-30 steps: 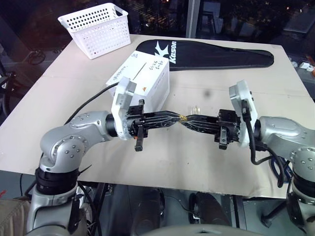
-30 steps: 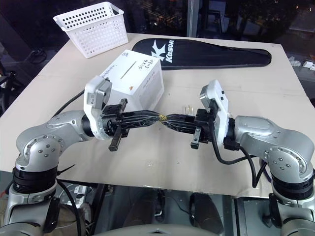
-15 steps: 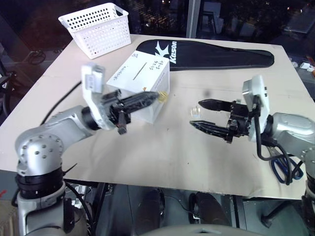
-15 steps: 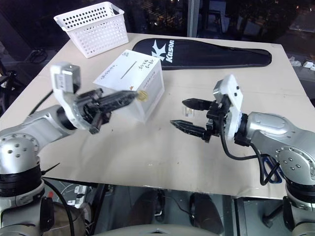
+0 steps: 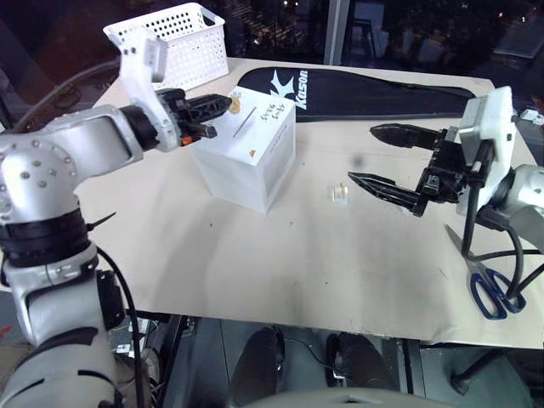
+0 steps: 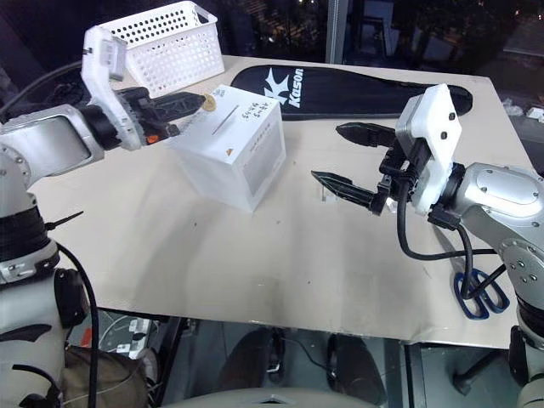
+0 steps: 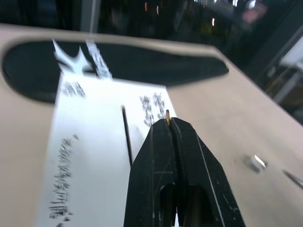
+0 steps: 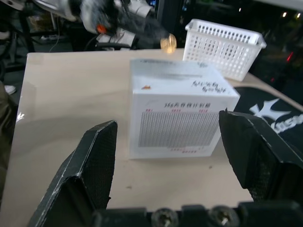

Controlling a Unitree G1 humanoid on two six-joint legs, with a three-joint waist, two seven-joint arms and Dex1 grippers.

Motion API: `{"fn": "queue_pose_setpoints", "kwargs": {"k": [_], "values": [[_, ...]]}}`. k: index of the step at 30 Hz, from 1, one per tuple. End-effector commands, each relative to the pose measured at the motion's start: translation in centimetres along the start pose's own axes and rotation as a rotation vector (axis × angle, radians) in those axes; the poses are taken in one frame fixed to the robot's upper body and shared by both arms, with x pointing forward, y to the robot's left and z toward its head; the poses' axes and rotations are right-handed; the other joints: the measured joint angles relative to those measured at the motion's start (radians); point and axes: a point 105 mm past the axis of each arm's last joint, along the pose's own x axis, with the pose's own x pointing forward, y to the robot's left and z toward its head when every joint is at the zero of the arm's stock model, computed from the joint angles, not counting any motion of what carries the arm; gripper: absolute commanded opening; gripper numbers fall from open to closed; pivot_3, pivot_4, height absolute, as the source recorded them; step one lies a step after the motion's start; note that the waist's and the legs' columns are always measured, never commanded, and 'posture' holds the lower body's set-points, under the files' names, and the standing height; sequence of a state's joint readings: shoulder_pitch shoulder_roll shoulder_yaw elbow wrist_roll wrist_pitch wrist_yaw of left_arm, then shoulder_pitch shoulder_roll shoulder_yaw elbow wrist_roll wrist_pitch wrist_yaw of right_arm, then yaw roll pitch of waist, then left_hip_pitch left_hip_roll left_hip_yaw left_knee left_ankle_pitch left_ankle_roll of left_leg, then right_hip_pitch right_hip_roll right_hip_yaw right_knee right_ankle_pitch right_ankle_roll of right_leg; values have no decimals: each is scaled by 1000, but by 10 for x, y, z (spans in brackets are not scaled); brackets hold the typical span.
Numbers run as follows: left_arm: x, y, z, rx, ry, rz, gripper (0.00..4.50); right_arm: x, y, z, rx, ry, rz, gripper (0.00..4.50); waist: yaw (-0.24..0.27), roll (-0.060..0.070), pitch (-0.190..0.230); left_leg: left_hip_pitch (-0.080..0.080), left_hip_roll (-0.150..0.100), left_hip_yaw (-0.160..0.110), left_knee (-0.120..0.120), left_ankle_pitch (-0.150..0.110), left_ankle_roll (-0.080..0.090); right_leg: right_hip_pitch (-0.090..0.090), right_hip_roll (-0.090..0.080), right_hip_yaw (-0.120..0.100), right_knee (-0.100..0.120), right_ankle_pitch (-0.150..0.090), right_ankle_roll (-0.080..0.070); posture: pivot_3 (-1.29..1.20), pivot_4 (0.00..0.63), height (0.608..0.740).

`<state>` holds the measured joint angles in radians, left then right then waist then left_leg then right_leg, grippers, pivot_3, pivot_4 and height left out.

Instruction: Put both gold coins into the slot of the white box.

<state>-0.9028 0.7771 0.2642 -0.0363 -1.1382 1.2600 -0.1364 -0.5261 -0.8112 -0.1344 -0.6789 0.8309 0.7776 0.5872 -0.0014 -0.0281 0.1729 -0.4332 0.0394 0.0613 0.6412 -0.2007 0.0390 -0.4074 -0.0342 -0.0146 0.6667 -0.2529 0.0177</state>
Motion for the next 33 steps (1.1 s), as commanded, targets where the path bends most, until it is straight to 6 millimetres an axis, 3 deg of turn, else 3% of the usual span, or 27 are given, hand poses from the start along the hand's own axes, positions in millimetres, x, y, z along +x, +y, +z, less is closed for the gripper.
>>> {"fn": "queue_pose_setpoints", "kwargs": {"k": [1, 13, 23, 24, 25, 27, 31, 33], "values": [[4, 5, 7, -12, 18, 48, 0, 0, -2, 7, -52, -24, -16, 3683, 0, 0, 0, 0, 0, 0, 0, 0, 0, 0, 0, 0, 0, 0, 0, 0, 150, 740], [17, 18, -4, 44, 89, 148, 0, 1, 5, 5, -37, -33, -31, 3683, -5, 0, 0, 0, 0, 0, 0, 2, -4, 0, -3, 0, 0, 1, -2, 0, 150, 740], [23, 3, -4, 171, 92, 133, 0, -1, 8, 13, 1, -80, -20, 3683, -4, 0, 0, 0, 0, 0, 0, 2, -4, 0, -3, 0, 0, 1, -2, 0, 150, 740], [23, 3, -3, 172, 78, 141, 521, -1, 8, 14, 9, -92, -17, 3760, -3, 0, 0, 0, 0, 0, 0, 2, -4, 0, -3, 0, 0, 1, -2, 0, 150, 740], [23, 3, -4, 167, 81, 139, 690, -1, 8, 15, 13, -98, -16, 3760, -3, 0, 0, 0, 0, 0, 0, 2, -4, 0, -3, 0, 0, 1, -2, 0, 150, 740], [21, 3, -3, 165, 72, 130, 1540, -1, 7, 15, 19, -99, -14, 3760, -3, 0, 0, 0, 0, 0, 0, 2, -4, 0, -3, 0, 0, 1, -2, 0, 150, 740], [12, -7, 15, 160, -62, 53, 3191, 3, 2, 1, 66, -30, -43, 3760, -6, 0, 0, 0, 0, 0, 0, 2, -4, 0, -3, 1, 0, 1, -2, 0, 150, 740], [4, -20, 20, 188, -136, -40, 3191, 7, -4, -18, 105, 59, -92, 3760, -10, 0, 0, 0, 0, 0, 0, 2, -4, 0, -4, 1, 0, 1, -2, 0, 150, 740]]}}
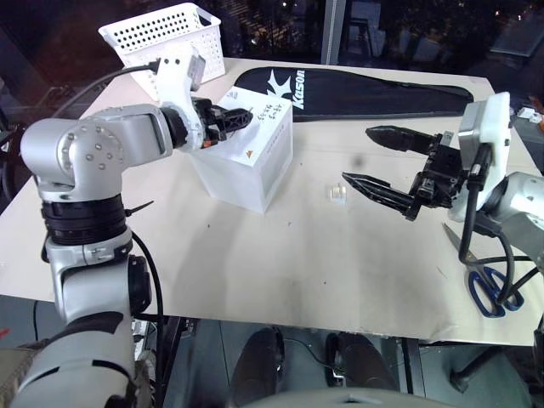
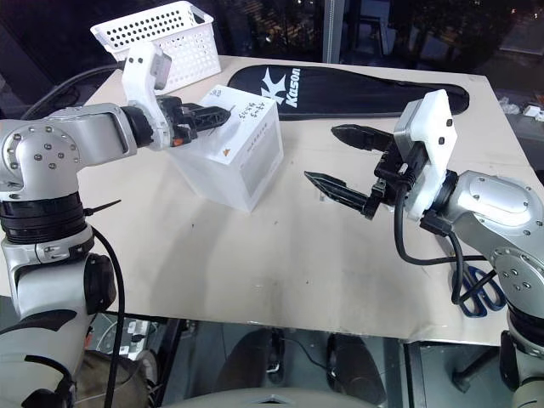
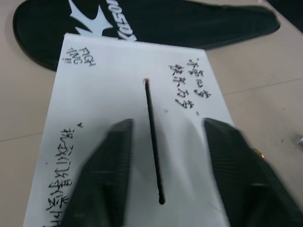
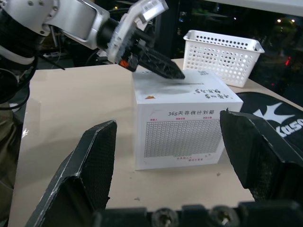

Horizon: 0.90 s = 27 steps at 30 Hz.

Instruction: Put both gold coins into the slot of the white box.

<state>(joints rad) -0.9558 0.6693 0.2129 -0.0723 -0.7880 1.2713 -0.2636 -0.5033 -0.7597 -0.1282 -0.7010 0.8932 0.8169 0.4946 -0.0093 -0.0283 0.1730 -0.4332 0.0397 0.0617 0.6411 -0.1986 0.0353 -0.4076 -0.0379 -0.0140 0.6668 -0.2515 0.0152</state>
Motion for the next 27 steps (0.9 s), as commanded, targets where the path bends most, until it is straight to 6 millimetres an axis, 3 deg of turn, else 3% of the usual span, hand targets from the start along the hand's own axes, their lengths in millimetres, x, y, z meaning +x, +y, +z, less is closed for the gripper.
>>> {"fn": "queue_pose_setpoints", "kwargs": {"k": [1, 5, 7, 9, 10, 18, 21, 27], "values": [[-24, -26, 26, 115, -216, -167, 3191, 6, -17, -24, 45, 126, -110, 3760, -6, 0, 0, 1, 0, 1, 0, 0, 0, 0, -1, 1, 0, 0, 0, 0, 150, 740], [-63, -72, -18, 169, -140, -532, 3191, 37, -32, -84, 172, 288, -264, 3760, -21, -2, -2, 2, 1, 5, -1, 0, 0, -2, -1, 4, 1, 0, 0, 0, 150, 740], [-67, -77, -33, 188, -108, -558, 3191, 48, -33, -100, 224, 316, -300, 3760, -22, -2, -1, 1, 1, 6, -1, 0, -1, -5, -2, 5, 5, 0, -1, 0, 150, 740], [-73, -80, -52, 193, -68, -572, 3217, 59, -29, -112, 251, 338, -310, 3225, -5, -1, 0, 0, 0, 6, -1, 0, -1, -6, -1, 5, 6, 0, -1, 0, 150, 740], [-75, -80, -59, 212, -52, -568, 3217, 62, -27, -117, 255, 354, -315, 3170, -3, -1, 0, 0, 0, 5, -1, 0, -1, -6, 0, 5, 7, 0, -1, 0, 150, 740], [-81, -84, -90, 326, -13, -579, 3217, 68, -31, -133, 283, 410, -392, 3170, -2, -1, 0, 1, 0, 7, 0, -2, 4, -6, 2, 6, 7, 0, -1, 0, 150, 740], [-81, -85, -93, 336, -18, -580, 3217, 68, -33, -137, 277, 428, -417, 1999, -3, -1, 0, 1, 0, 7, 0, -2, 4, -6, 2, 6, 8, 0, -1, 0, 150, 740], [-82, -85, -95, 343, -22, -578, 3217, 68, -39, -141, 268, 448, -452, 1999, -4, -1, 0, 1, 0, 7, 0, -2, 4, -6, 3, 6, 8, 0, -1, 0, 150, 740]]}}
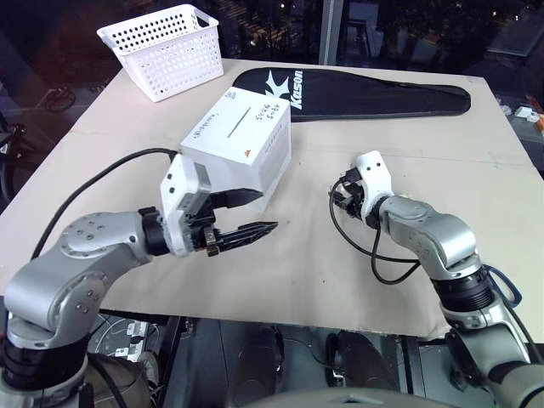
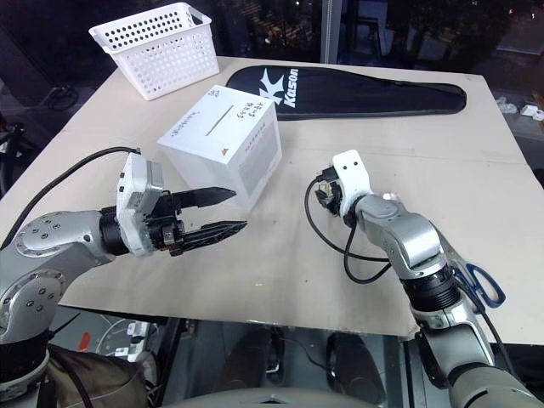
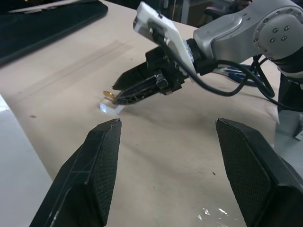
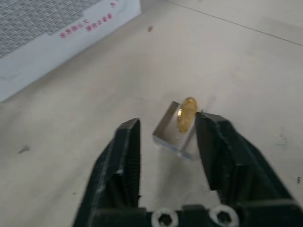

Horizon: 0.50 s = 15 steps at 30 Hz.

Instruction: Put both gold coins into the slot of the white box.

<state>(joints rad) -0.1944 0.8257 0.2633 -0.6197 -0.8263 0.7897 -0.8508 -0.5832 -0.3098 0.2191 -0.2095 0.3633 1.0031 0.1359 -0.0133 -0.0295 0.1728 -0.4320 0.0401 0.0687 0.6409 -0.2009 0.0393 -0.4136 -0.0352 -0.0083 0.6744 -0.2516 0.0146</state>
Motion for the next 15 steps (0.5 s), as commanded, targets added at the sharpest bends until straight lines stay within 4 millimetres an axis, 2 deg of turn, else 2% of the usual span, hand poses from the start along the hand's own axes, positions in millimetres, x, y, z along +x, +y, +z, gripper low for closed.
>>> {"fn": "queue_pose_setpoints", "kwargs": {"k": [1, 14, 15], "values": [[0, -7, 7, 60, -11, -15, 3217, -1, -7, 12, -16, -36, -33, 1999, 0, 0, 0, 0, 0, 0, 0, 0, 0, 0, 0, 0, 0, 0, 0, 0, 150, 740], [-2, -9, 5, 66, -8, -4, 3217, 8, -10, 12, 2, -34, -49, 1999, -1, 0, 0, 0, 0, 0, 0, 0, 0, 0, 0, 0, 0, 0, 0, 0, 150, 740], [-3, -8, 5, 66, -7, -3, 3217, 9, -10, 12, 4, -33, -50, 1735, -1, 0, 0, 0, 0, 0, 0, 0, 0, 0, 0, 0, 0, 0, 0, 0, 150, 740]]}}
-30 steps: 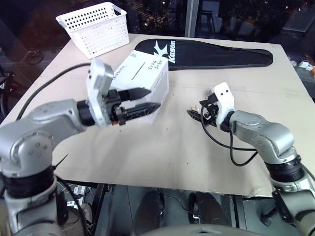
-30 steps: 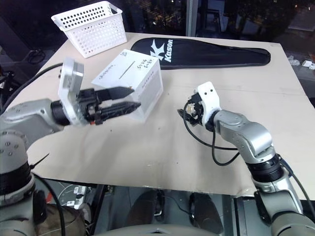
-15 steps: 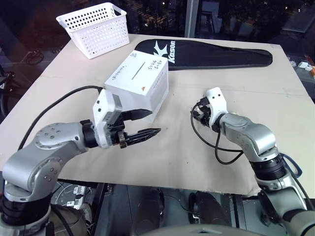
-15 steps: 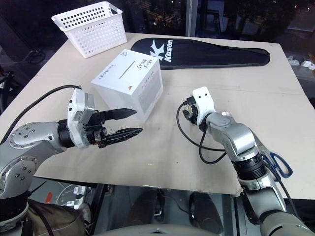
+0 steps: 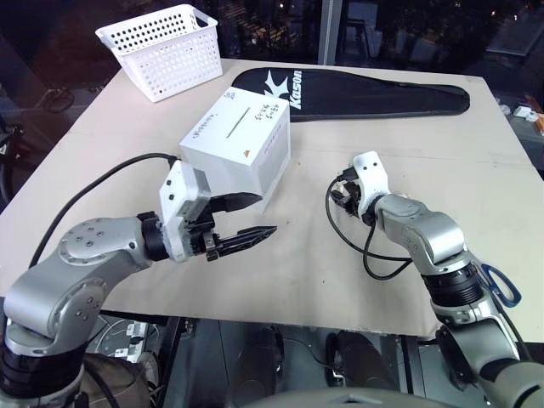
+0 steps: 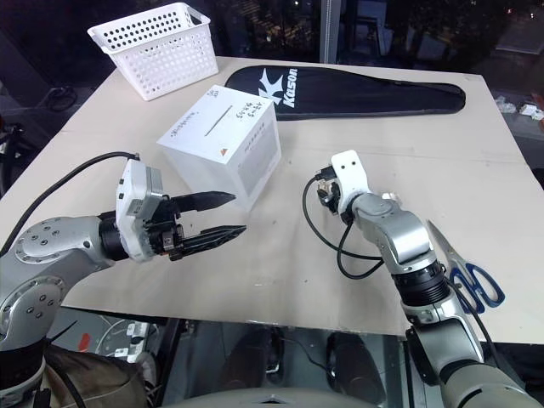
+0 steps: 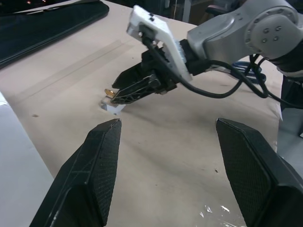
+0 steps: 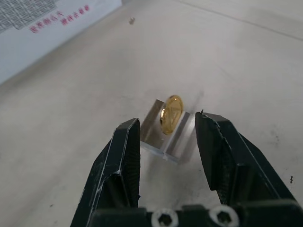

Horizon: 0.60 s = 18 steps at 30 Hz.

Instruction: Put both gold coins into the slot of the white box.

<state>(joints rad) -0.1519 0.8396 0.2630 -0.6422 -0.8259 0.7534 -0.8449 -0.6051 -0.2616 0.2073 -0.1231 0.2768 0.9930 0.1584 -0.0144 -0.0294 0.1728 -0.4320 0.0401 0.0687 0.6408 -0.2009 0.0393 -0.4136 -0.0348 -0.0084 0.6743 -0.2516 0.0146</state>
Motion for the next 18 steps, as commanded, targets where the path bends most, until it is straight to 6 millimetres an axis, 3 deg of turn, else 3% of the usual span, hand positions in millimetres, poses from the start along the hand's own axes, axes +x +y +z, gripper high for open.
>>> {"fn": "queue_pose_setpoints", "kwargs": {"k": [1, 4, 12, 18], "values": [[-2, -3, 8, 51, -12, 1, 3217, -2, -5, 18, -1, -66, -16, 1476, 0, 0, 0, 0, 0, 0, 0, 0, 0, 0, 0, 0, 0, 0, 0, 0, 150, 740], [-2, -2, 7, 49, -11, 6, 3217, -1, -7, 16, 3, -58, -22, 191, 0, 0, 0, 0, 0, 0, 0, 0, 0, 0, 0, 0, 0, 0, 0, 0, 150, 740], [0, 1, 8, 24, -32, 11, 3217, -6, -11, 18, -1, -77, -21, 191, 0, 0, 0, 0, 0, 0, 0, 0, 0, 0, 0, -1, 0, 0, 0, 0, 150, 740], [7, 7, 17, -96, -87, -4, 3217, -35, -2, 39, 17, -217, 141, 191, 3, 0, 0, -1, 0, -1, 0, 0, 0, 0, 0, -1, -1, 0, 0, 0, 150, 740]]}}
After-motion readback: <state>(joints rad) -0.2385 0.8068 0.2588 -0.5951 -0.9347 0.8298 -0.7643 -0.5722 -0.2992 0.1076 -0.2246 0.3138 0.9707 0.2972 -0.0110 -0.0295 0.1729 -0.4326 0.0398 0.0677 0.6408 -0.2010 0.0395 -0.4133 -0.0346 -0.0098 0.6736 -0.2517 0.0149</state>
